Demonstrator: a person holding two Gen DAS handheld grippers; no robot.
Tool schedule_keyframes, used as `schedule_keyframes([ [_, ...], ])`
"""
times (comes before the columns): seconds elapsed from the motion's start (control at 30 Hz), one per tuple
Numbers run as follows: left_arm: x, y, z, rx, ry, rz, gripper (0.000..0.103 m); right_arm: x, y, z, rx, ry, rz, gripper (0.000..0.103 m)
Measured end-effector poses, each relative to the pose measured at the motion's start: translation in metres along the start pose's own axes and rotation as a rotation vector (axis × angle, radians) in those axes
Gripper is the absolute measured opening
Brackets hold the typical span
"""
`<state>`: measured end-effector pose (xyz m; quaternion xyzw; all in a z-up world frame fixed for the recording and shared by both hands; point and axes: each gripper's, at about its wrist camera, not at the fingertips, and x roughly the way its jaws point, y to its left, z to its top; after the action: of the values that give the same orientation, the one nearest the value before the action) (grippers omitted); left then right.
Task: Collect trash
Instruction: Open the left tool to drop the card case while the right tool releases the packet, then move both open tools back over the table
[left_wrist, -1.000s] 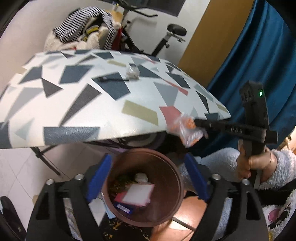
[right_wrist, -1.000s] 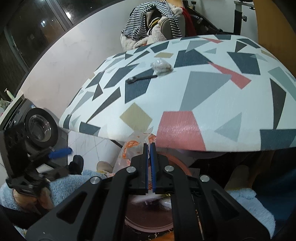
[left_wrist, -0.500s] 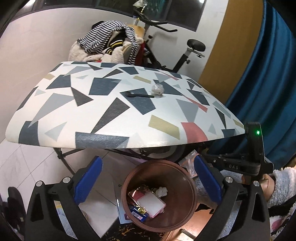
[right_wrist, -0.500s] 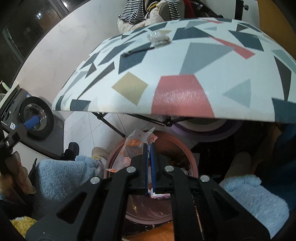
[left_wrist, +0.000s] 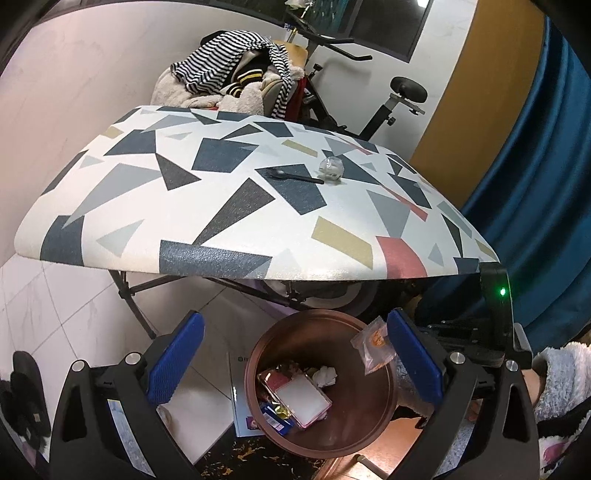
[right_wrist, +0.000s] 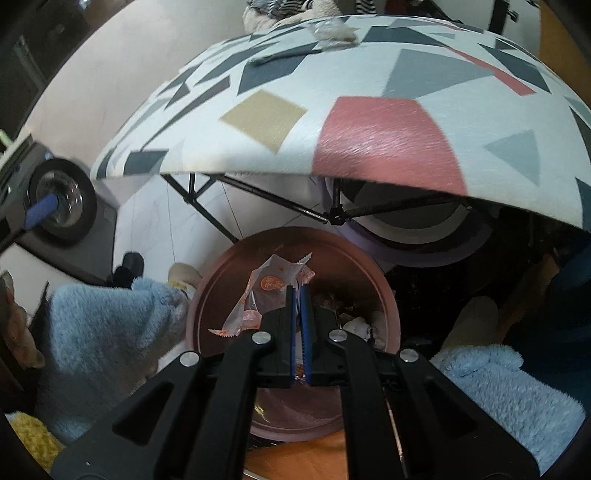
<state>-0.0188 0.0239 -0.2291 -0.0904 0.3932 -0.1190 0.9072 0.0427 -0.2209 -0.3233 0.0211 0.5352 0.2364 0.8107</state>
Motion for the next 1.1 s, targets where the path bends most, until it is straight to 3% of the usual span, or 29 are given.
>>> schedule_keyframes([
  [0.17,-0.0012,0.0008,-0.0003,-0.002,-0.007,0.001,0.097,0.0054,0.0074,-0.0026,-0.04,0.01,-0.032,0.015],
  [0.27,-0.0011,0.0022,-0.0012,-0.007,-0.007,0.006,0.097,0.0049,0.0057,-0.0053,-0.034,0.0,-0.038,0.037],
  [0.33,-0.0001,0.0036,-0.0022,-0.016,-0.003,0.009,0.097,0.004,0.0044,-0.0064,-0.027,-0.006,-0.042,0.068],
  [0.4,0.0008,0.0049,-0.0027,-0.023,0.0,0.011,0.097,0.0029,0.0024,-0.0067,-0.02,-0.014,-0.049,0.083],
  [0.47,0.0002,0.0061,-0.0026,-0.028,0.001,0.012,0.097,0.0032,0.0022,-0.0064,-0.015,-0.01,-0.056,0.092],
  [1.1,0.0012,0.0102,-0.0032,-0.041,0.003,0.007,0.097,0.0003,0.0018,-0.0021,-0.009,-0.022,-0.098,0.097],
])
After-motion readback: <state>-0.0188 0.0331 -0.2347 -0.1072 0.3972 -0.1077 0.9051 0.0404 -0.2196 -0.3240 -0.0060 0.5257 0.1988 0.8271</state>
